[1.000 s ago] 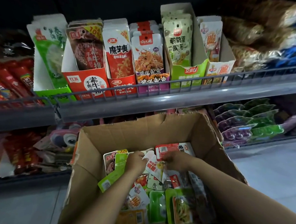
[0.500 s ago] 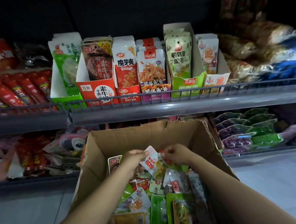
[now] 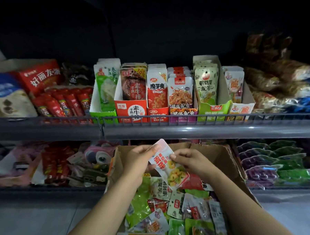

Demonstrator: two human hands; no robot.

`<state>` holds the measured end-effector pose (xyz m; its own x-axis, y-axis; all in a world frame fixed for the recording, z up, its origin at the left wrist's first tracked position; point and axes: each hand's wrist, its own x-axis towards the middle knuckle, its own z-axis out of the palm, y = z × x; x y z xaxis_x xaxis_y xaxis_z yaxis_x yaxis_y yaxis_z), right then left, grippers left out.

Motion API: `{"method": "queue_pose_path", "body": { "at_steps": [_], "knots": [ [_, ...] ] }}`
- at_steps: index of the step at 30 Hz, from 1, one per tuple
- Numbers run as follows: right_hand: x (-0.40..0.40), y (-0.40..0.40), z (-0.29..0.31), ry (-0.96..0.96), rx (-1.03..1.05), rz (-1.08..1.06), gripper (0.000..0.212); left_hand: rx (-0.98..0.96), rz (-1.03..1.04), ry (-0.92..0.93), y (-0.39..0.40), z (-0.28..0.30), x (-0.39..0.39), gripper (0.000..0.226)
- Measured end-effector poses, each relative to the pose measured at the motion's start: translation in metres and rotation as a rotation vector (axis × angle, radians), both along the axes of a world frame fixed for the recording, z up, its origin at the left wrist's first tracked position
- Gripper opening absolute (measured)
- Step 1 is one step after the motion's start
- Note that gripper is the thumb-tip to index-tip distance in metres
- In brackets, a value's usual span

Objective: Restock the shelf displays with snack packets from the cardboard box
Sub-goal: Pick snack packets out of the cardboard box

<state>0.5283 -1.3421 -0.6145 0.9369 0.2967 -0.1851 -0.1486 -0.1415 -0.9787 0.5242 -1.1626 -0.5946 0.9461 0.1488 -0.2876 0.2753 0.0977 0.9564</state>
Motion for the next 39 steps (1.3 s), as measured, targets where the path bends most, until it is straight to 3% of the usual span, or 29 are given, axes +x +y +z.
{"method": "queue_pose_path", "body": {
  "at_steps": [10, 16, 23, 28, 31, 33, 39],
  "knots": [
    [0.000, -0.008, 0.035, -0.218, -0.106, -0.253, 0.017, -0.131, -0.146, 0.010, -0.017, 0.036, 0.010, 0.015],
    [0.010, -0.034, 0.068, -0.373, -0.078, -0.418, 0.016, -0.104, -0.225, -0.095, -0.054, 0.080, 0.037, 0.004],
    [0.028, -0.076, 0.085, -0.547, -0.123, -0.661, 0.013, 0.022, -0.285, -0.254, -0.107, 0.130, 0.076, 0.014],
    [0.040, -0.111, 0.082, -0.614, -0.207, -0.777, 0.033, 0.088, -0.282, -0.362, -0.149, 0.162, 0.104, 0.008],
    [0.046, -0.129, 0.077, -0.646, -0.264, -0.778, 0.049, 0.154, -0.297, -0.388, -0.174, 0.175, 0.121, 0.018],
    [0.051, -0.139, 0.069, -0.629, -0.321, -0.770, 0.056, 0.157, -0.319, -0.380, -0.188, 0.181, 0.128, 0.010],
    [0.054, -0.160, 0.048, -0.594, -0.536, -0.771, 0.058, 0.234, -0.302, -0.360, -0.221, 0.189, 0.148, 0.018]
  ]
}}
